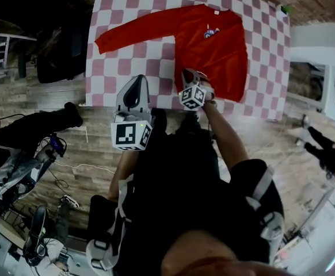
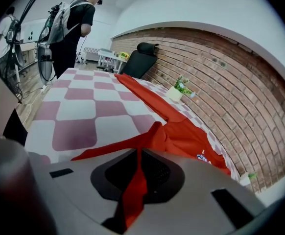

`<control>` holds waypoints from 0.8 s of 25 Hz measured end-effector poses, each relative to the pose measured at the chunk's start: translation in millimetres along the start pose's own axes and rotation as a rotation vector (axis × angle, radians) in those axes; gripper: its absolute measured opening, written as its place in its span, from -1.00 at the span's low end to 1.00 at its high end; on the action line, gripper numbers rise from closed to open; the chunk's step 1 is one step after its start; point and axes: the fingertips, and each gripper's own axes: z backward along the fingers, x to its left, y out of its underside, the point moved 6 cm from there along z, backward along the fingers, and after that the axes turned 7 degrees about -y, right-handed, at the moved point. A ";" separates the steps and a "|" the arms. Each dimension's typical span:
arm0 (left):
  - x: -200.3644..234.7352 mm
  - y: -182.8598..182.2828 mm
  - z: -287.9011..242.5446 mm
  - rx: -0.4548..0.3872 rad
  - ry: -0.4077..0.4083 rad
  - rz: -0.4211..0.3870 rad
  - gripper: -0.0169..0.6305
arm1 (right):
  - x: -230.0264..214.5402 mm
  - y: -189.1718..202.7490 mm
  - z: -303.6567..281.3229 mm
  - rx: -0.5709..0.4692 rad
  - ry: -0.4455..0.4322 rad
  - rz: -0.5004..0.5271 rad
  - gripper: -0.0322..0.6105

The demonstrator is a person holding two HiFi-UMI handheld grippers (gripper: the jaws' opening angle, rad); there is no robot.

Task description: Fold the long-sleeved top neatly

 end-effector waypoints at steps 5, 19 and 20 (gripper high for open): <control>8.9 0.1 -1.6 0.006 0.004 0.015 -0.92 | 9.3 1.9 -5.0 0.034 -0.050 -0.028 -0.81; 43.4 -1.3 -3.3 -0.007 0.017 0.032 -0.92 | -10.4 -44.9 42.9 -0.132 -0.020 -0.361 -0.82; 47.1 -1.5 -2.7 -0.005 0.015 0.035 -0.92 | -15.5 -53.0 51.5 -0.166 -0.007 -0.407 -0.84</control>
